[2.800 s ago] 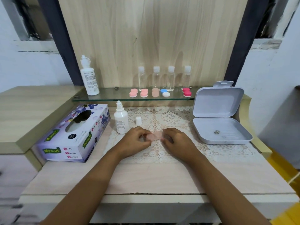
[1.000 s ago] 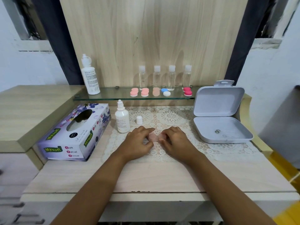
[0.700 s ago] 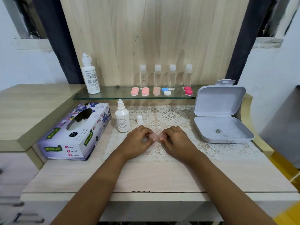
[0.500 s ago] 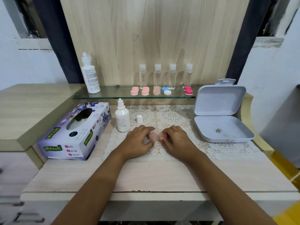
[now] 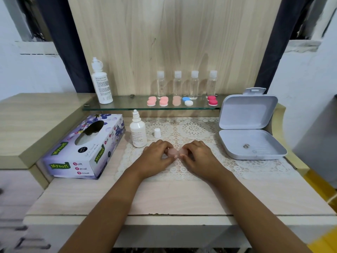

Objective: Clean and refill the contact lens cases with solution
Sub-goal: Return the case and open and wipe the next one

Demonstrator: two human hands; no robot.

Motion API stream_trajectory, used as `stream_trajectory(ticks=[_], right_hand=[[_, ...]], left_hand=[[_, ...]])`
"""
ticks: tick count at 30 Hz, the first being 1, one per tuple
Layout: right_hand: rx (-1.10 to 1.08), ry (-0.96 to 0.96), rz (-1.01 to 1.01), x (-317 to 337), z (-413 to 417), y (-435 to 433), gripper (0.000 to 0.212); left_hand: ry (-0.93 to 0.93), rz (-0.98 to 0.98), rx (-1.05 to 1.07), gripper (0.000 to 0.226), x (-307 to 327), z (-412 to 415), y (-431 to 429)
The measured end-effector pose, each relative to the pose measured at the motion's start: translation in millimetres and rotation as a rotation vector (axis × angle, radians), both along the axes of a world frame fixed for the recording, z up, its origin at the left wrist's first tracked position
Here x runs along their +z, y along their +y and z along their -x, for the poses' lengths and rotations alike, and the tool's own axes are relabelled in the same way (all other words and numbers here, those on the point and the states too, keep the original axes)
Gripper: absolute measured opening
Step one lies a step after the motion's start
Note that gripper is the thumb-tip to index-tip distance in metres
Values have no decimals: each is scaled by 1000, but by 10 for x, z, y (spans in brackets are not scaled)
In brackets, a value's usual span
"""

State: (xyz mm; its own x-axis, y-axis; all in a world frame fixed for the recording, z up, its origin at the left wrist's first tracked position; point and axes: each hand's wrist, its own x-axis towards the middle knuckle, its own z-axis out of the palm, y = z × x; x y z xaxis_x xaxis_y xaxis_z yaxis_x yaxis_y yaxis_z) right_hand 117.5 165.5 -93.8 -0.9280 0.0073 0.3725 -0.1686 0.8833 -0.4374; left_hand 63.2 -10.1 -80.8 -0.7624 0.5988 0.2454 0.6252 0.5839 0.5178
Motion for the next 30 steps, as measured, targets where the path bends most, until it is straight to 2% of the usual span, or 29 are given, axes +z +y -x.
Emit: stream_trajectory(ticks=[4,8,13,19,22,25,30], right_hand=[[0,-5,4,1,0,-2,34],[1,1,0,2,-1,-1,34],[3,-5,-1,3,-1,-2,35],[7,1,-8,11,-3,-1,36],[8,15,-7,9,-7,-10,46],[3,26,-10,3,-1,-10,52],[1,27,0,2,-3,-11,47]], left_hand=[[-20,10,-28,60,12,-1,-24],[-30,7,-24,49,20,9,-27],[-32,-56,0,22,31,-14,-16],[-73,-137,46,23,52,23,24],[-124,-182,106,26,112,68,24],[-129,-125,144,31,180,129,38],[-102,-4,140,36,257,275,147]])
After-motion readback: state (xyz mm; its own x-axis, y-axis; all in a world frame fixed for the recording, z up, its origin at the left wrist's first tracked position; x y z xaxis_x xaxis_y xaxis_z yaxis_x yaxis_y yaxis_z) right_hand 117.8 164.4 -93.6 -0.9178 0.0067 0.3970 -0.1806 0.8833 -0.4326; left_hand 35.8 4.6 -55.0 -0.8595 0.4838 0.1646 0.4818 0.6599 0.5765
